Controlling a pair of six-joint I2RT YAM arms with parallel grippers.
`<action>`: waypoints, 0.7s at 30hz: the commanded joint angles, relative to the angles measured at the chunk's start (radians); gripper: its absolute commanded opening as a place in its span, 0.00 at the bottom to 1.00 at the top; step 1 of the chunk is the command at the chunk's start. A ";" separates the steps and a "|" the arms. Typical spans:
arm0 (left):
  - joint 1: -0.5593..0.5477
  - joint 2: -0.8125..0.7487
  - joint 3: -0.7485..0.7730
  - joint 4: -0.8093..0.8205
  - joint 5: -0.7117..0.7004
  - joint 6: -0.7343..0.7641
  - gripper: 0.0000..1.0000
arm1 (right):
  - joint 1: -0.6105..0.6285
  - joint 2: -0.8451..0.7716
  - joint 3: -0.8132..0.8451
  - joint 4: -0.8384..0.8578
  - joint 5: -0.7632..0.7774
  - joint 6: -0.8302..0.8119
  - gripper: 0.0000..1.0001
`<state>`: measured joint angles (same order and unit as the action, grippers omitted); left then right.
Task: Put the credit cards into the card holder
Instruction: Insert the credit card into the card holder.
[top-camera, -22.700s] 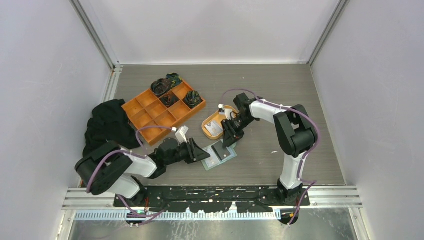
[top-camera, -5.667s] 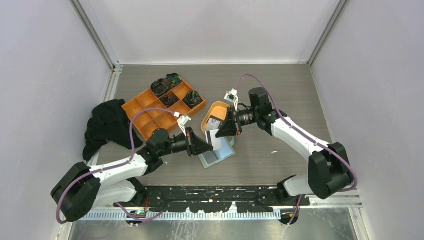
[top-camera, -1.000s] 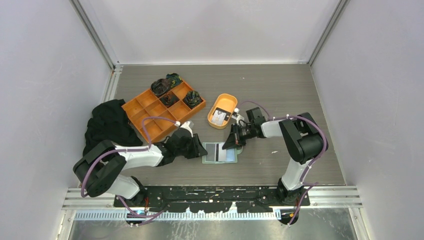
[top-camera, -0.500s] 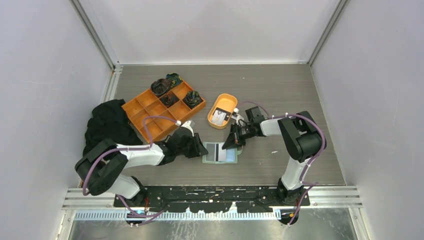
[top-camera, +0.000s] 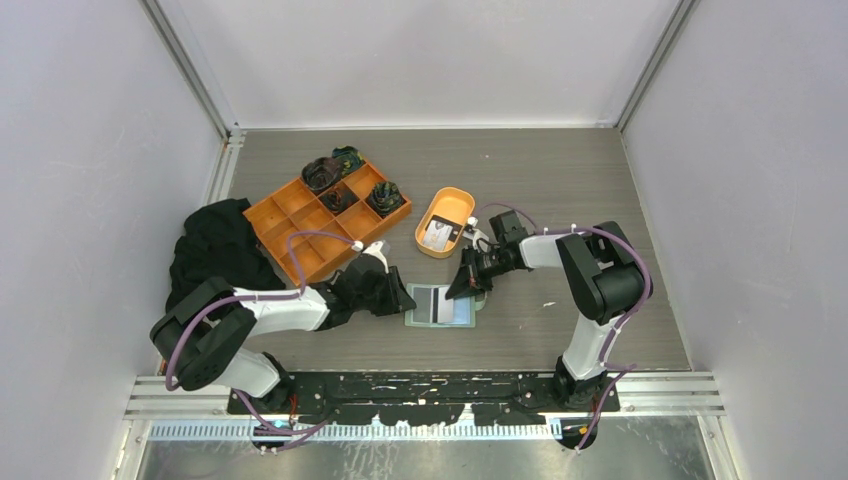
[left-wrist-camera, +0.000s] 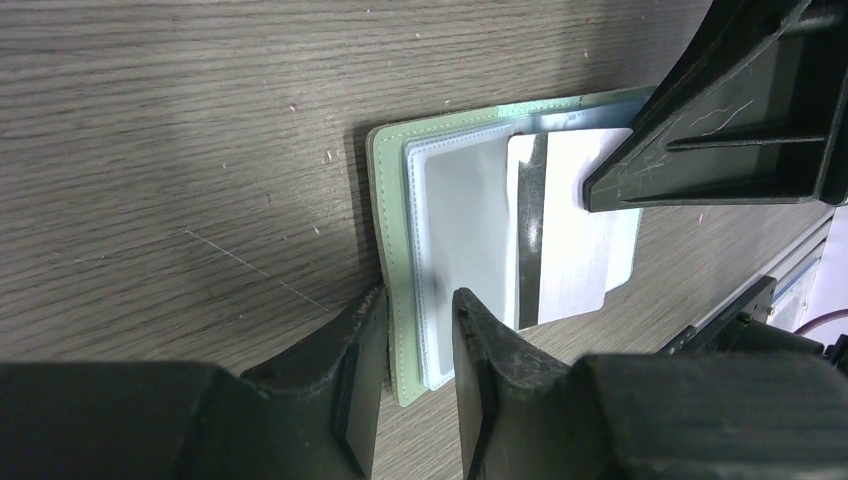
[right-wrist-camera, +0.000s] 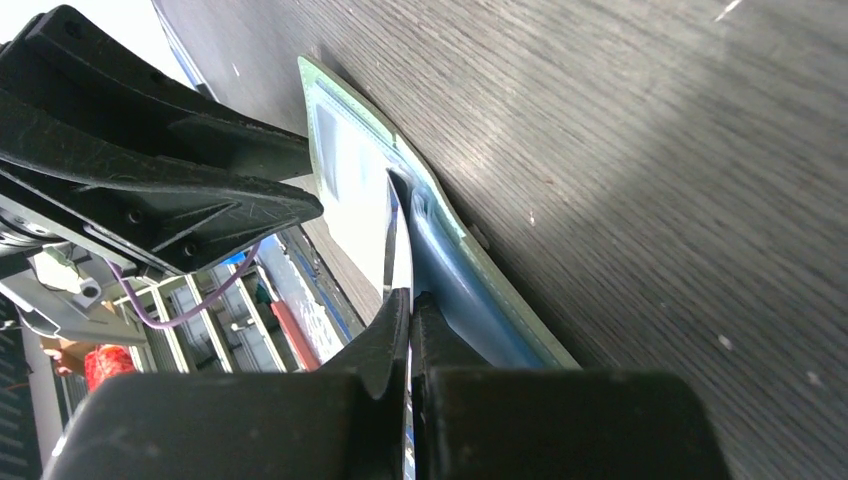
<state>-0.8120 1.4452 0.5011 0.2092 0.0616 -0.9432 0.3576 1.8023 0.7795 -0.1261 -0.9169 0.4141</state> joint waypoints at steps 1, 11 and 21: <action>-0.008 0.022 0.000 -0.037 -0.031 0.026 0.32 | 0.011 -0.012 0.020 -0.095 0.076 -0.050 0.01; -0.006 0.015 -0.003 -0.039 -0.029 0.023 0.31 | -0.002 -0.047 0.029 -0.139 0.135 -0.054 0.01; -0.007 0.021 -0.003 -0.023 -0.020 0.020 0.31 | 0.000 -0.029 0.034 -0.138 0.130 -0.043 0.01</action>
<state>-0.8124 1.4452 0.5011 0.2092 0.0620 -0.9390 0.3561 1.7790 0.8043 -0.2245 -0.8585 0.3946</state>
